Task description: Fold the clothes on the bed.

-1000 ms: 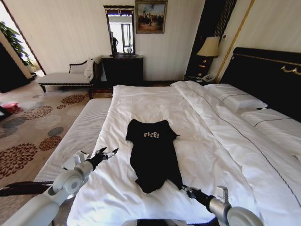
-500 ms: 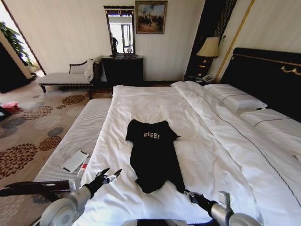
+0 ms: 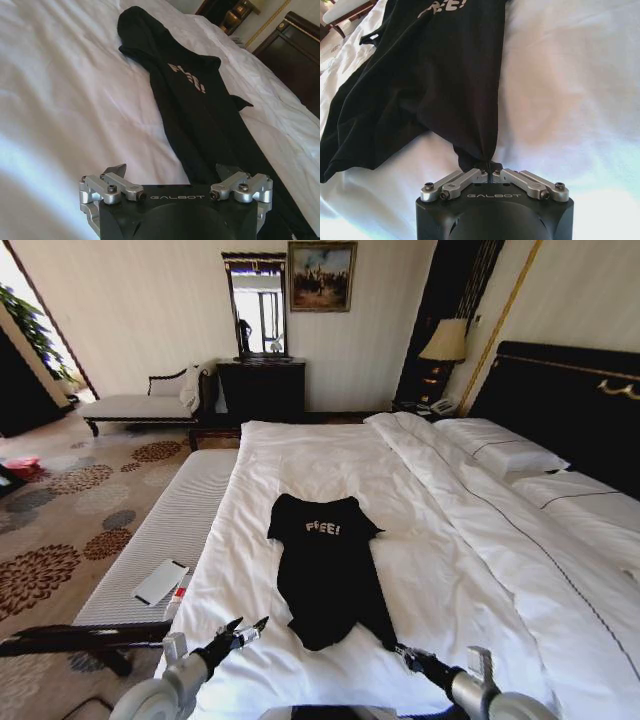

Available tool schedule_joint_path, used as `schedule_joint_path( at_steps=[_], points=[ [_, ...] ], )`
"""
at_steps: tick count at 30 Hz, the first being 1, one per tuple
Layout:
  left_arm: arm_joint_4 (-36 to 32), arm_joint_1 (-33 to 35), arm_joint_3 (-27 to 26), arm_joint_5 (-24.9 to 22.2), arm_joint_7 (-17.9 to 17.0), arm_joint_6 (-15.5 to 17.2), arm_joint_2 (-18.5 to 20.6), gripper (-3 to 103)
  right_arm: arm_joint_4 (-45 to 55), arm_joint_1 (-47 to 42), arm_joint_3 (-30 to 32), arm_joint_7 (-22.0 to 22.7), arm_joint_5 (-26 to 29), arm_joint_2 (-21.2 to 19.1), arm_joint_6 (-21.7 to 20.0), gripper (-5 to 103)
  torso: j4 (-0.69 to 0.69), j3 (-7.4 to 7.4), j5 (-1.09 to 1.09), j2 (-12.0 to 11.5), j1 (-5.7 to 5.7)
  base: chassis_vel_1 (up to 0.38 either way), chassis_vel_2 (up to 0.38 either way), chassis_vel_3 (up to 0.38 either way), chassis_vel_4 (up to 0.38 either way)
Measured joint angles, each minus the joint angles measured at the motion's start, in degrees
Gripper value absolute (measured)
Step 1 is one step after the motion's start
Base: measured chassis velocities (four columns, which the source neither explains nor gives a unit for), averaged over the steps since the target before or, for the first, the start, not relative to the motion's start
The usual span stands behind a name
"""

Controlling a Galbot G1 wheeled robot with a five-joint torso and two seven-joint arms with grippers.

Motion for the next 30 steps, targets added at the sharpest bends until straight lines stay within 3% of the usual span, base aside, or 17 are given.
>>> schedule_joint_path(
  at_steps=[5,15,30],
  points=[
    [-0.49,-5.79,7.53,-2.74,-1.89,1.79,-0.05,100,0.04,-0.01,-0.01,0.43,-0.02,0.19,-0.20,0,-0.01,0.00,0.00,0.00,0.01,0.000,0.000,0.000,0.000],
    [0.43,-5.16,10.60,-1.33,-3.07,2.54,1.16,100,0.30,-0.04,0.12,0.76,-0.18,0.61,-0.32,0,0.01,0.00,0.00,0.00,0.00,0.000,0.000,0.000,0.000],
    [3.10,-10.40,17.40,3.76,-2.75,1.51,-3.09,100,0.71,-0.44,0.30,0.92,-0.67,0.64,-0.41,0,0.00,0.00,0.00,0.00,0.00,0.000,0.000,0.000,0.000]
  ],
)
